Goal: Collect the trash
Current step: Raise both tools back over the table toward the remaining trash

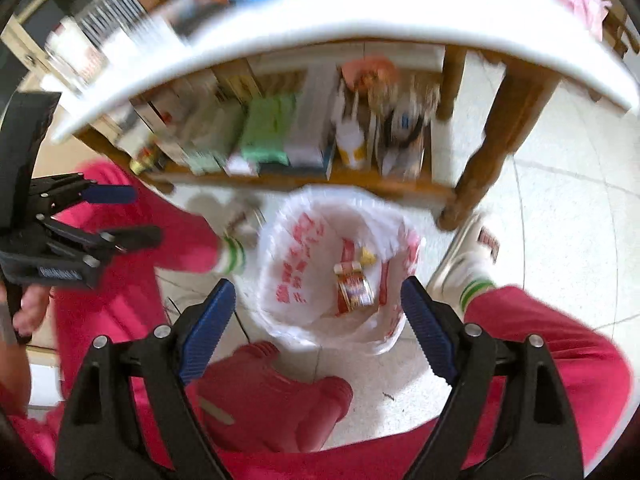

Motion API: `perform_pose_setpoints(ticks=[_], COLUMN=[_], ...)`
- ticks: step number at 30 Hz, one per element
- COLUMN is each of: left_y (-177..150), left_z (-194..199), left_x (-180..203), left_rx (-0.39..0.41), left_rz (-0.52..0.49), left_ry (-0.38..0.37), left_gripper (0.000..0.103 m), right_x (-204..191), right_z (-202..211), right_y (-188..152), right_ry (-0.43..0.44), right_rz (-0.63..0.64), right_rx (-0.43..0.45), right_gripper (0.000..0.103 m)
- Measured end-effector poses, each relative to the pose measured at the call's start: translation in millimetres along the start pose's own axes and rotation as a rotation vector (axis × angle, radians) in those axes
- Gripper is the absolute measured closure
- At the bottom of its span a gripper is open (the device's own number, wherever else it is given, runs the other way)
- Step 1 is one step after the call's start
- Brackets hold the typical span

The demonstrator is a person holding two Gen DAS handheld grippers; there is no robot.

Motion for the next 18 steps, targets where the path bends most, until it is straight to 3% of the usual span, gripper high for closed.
perform_pose_setpoints(ticks=[3, 6, 8, 10, 13, 18], left_y=[16.6, 36.9, 47.3, 57.9, 69.7, 90.1], left_z=[73.6, 144.5, 175.1, 199.7, 223.0, 238.4], left_x=[-18.7, -33.5, -38.1, -43.4, -43.4, -42.2], left_rx=[0.109, 0.194, 0.222, 0.23, 0.242, 0.25], left_rz=[-0.07, -0.188, -0.264, -0.316, -0.384, -0.564], left_ry=[0.08, 0.105, 0.142, 0.178, 0.173, 0.173], left_gripper=[0.017, 0.008, 0.008, 0.008, 0.008, 0.008], right_x=[-5.7, -13.9, -17.9, -20.6, -26.8, -41.7], right_z=[61.5, 115.5, 151.1, 176.5, 210.0, 231.8], right_y=[27.9, 52.7, 70.1, 84.9, 112.7, 144.5], right_ry=[-0.013, -0.015, -0.009, -0.002, -0.02, -0.019], right_rz=[0.048, 0.097, 0.112, 0.116, 0.139, 0.191], right_rx=[0.106, 0.2, 0.259, 0.296, 0.343, 0.333], right_gripper=[0.019, 0.013, 0.011, 0.01, 0.01, 0.01])
Point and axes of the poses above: each gripper's, at about its wrist camera, not at the fingertips, and z roughly against the way its jaws point, x to its right, y to its top, the point moved 5 cm from there along -z, roughly the way its jaws point, and after that the axes turned 10 degrees about -z, right-handed, at the moved point
